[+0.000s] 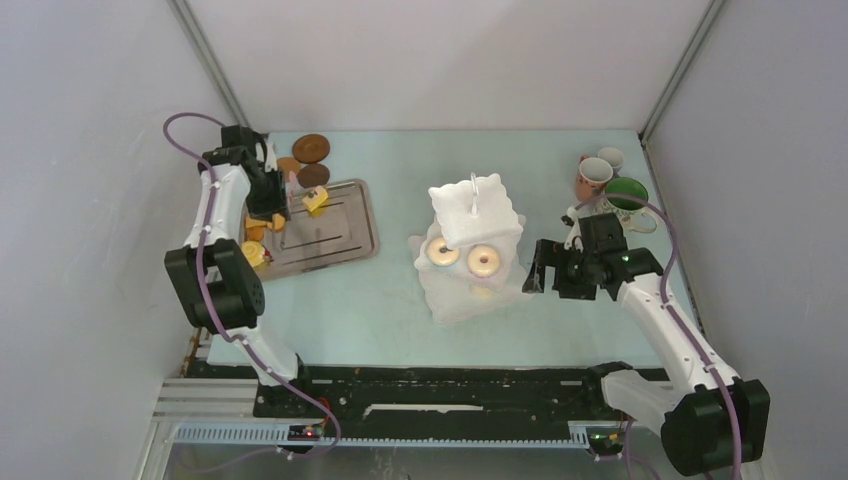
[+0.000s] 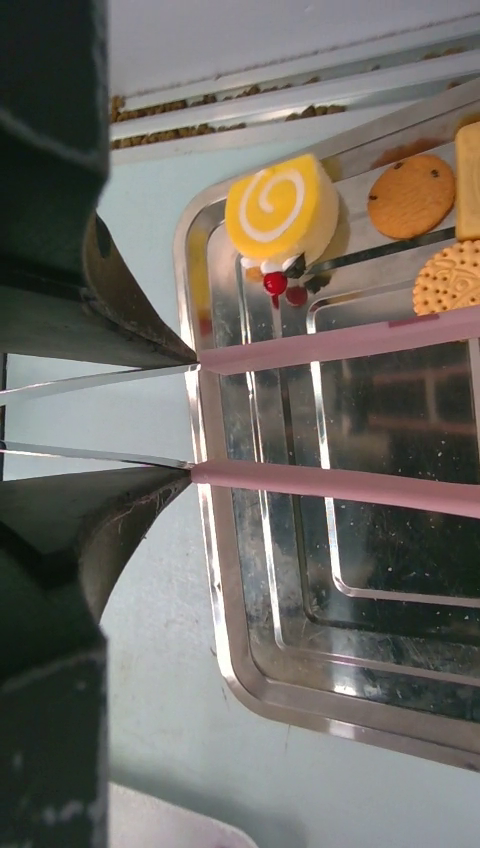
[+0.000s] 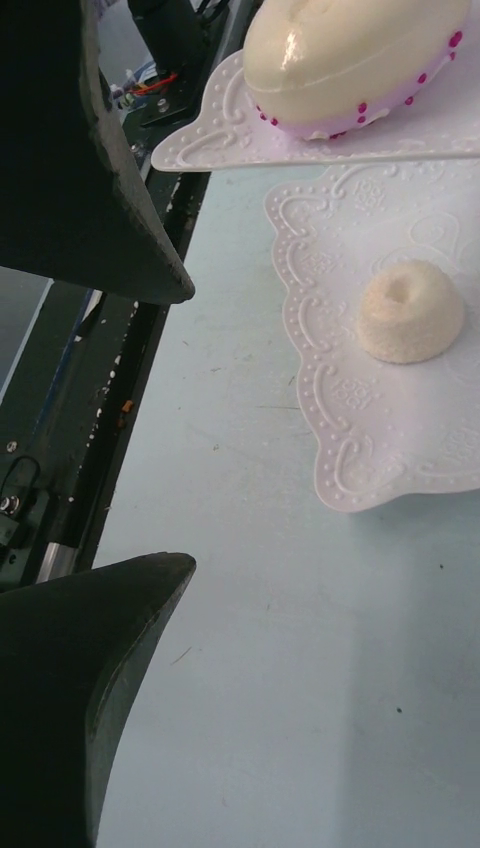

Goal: Serve the afternoon tea
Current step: Pick up the desert from the tray.

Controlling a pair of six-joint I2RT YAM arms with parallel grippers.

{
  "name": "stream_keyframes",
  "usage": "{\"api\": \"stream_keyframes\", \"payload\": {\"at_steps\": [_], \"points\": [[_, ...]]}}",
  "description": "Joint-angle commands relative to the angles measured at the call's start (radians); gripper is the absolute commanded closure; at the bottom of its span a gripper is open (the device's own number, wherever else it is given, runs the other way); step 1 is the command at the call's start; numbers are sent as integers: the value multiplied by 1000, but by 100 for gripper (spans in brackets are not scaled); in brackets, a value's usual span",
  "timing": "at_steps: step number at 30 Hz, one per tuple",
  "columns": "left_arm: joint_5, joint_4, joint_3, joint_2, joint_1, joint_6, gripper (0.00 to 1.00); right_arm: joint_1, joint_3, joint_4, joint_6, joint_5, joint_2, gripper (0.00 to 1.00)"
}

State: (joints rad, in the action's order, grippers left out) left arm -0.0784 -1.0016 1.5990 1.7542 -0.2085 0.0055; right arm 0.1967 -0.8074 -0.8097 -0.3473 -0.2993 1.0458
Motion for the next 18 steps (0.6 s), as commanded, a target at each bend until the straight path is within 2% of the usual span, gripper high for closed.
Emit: {"api": "stream_keyframes", "payload": {"at_steps": [1,5,18], "points": [[7,55,-25,-43,24,104,58,31,-37,-17,6,5,25,4],[14,94,-50,-32,45,134,58,32,-56,-38,7,32,46,4],[-2,76,41,108,80,171,58,-6,-88,-109,2,65,38,2]]}}
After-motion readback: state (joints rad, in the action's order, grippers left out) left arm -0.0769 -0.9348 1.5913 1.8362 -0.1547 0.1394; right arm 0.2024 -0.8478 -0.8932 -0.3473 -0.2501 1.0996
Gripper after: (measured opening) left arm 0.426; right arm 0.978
